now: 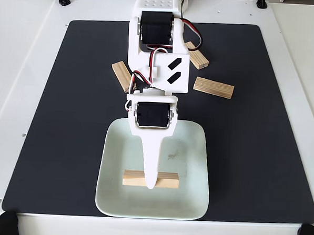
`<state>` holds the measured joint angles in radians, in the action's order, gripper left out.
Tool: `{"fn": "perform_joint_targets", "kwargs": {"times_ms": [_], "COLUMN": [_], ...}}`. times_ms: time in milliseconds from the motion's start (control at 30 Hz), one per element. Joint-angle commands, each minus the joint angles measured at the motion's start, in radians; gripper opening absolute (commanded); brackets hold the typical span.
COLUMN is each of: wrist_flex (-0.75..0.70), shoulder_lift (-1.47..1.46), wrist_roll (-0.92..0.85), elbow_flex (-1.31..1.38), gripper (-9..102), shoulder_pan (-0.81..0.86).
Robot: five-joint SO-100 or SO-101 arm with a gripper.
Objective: Pick up the wooden block and place them on the plate.
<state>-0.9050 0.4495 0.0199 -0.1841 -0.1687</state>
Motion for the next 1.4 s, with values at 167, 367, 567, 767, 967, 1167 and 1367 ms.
{"fn": "perform_joint_targets", "kwargs": {"times_ms": [167,367,567,767,967,1167,1367], "wrist_flex": [0.018,0.017,0.017,0.012,0.017,0.015,0.003], "shoulder_lift": [0.032,0.032,0.048,0.305,0.724,1.085,1.376], "wrist_roll": [0.006,0.005,0.005,0.017,0.018,0.018,0.018], "elbow_flex": [0.048,0.043,0.046,-0.190,-0.683,-1.058,-1.331], "gripper": [27,34,34,34,31,2,0], "shoulder_pan": [-0.002,-0.003,-0.009,-0.021,-0.046,-0.092,-0.112]}}
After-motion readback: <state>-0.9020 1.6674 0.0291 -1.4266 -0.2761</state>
